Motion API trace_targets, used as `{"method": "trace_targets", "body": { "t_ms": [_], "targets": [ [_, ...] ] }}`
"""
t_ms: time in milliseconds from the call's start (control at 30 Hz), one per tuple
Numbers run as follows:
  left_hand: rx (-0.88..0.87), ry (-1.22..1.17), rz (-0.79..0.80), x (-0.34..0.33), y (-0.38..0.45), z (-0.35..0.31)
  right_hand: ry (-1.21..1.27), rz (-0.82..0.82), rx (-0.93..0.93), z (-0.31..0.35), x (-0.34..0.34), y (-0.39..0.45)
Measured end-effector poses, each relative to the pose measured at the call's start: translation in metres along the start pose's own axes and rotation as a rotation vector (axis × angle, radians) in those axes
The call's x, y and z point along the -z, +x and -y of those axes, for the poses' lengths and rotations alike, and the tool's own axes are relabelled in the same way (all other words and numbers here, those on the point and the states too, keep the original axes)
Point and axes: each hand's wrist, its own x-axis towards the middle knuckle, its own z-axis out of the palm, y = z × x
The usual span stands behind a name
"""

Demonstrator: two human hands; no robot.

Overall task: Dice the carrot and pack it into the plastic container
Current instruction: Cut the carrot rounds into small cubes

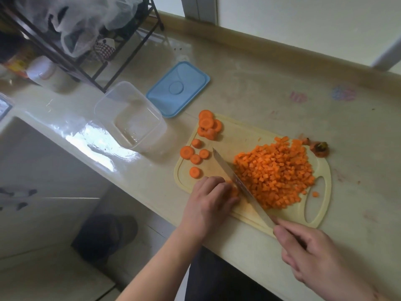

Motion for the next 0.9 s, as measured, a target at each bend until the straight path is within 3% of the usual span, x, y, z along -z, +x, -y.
{"method": "trace_targets", "body": {
  "t_ms": [233, 467, 900],
  "targets": [
    [-0.017, -0.002, -0.009, 0.003, 0.001, -0.002, 0.036, -0.021, 0.0, 0.003, -0.002, -0.009],
    [-0.161, -0.026, 0.042, 0.003, 0.0, -0.003, -0.05, -0.035, 0.033, 0.003, 0.001, -0.026],
    [-0.125, -0.035, -0.006, 0.001, -0.001, -0.004, -0.095, -0.049, 0.078, 0.003, -0.011, -0.002]
  ]
}}
